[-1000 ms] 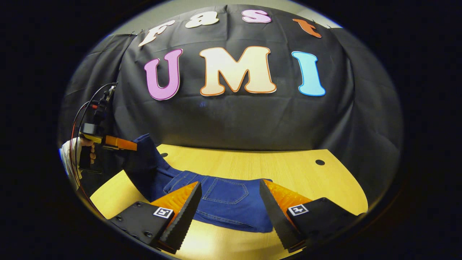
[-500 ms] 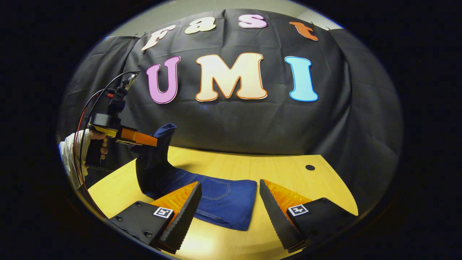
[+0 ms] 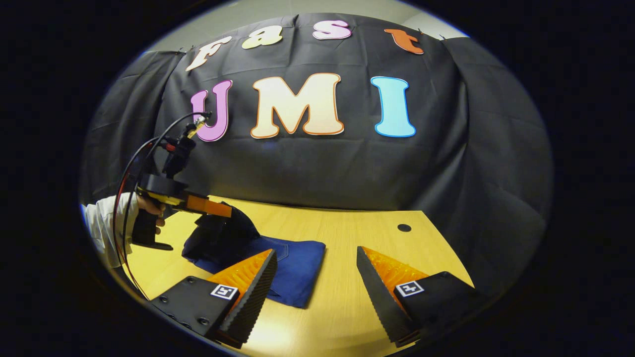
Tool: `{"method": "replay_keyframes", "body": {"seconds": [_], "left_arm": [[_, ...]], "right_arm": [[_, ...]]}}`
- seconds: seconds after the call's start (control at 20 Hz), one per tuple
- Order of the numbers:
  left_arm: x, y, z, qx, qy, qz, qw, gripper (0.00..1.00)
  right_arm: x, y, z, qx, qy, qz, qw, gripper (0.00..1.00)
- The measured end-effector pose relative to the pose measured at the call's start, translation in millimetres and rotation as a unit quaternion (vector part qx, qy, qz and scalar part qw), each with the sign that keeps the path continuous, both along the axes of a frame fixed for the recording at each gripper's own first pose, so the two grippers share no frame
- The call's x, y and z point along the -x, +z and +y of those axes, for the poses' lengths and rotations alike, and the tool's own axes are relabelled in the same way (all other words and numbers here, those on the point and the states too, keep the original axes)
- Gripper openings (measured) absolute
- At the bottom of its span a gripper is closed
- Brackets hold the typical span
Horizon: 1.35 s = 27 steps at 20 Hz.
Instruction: Grasp the waist and the cuffs of the jeans and fold them to make the two legs overlap; first hold the waist and fold one-third of the jeans toward the cuffs, then hold the cuffs and fold the remaining one-third in the same direction to finish folding.
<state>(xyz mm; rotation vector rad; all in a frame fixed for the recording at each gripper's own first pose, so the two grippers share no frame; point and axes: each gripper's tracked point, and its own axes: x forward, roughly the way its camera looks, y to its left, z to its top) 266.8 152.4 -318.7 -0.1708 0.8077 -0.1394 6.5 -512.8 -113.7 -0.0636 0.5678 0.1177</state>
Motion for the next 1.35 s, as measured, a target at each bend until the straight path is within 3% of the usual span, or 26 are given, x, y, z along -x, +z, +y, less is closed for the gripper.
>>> {"method": "replay_keyframes", "body": {"seconds": [0.2,0.3,0.45,0.65,0.9,1.1,1.35], "left_arm": [[13.3,-32.0,-50.8,0.005,-0.029,0.013,0.999,0.11],[20.1,-42.0,-77.1,0.014,-0.048,0.015,0.999,0.37],[23.4,-28.8,-79.6,-0.03,-0.059,-0.02,0.998,1.0],[32.7,32.2,-60.3,-0.05,-0.025,-0.102,0.993,0.96],[76.4,143.4,0.9,-0.089,0.024,-0.219,0.971,0.95],[123.3,196.8,33.8,-0.105,0.026,-0.252,0.962,0.95],[169.9,231.0,58.1,-0.108,0.036,-0.288,0.951,0.95]], "right_arm": [[-0.8,-1.2,-0.4,-0.007,0.02,0.003,1.0,0.99],[-2.8,-1.1,4.6,-0.011,0.033,0.0,0.999,1.0],[-4.7,5.1,11.0,-0.017,0.044,-0.011,0.999,0.99],[-8.7,33.8,24.8,-0.039,0.034,-0.049,0.997,1.0],[-8.0,111.4,59.8,-0.065,0.009,-0.135,0.989,0.99],[8.5,170.1,97.8,-0.087,0.004,-0.187,0.978,0.99],[47.2,206.8,129.5,-0.1,0.006,-0.221,0.97,1.0]]}}
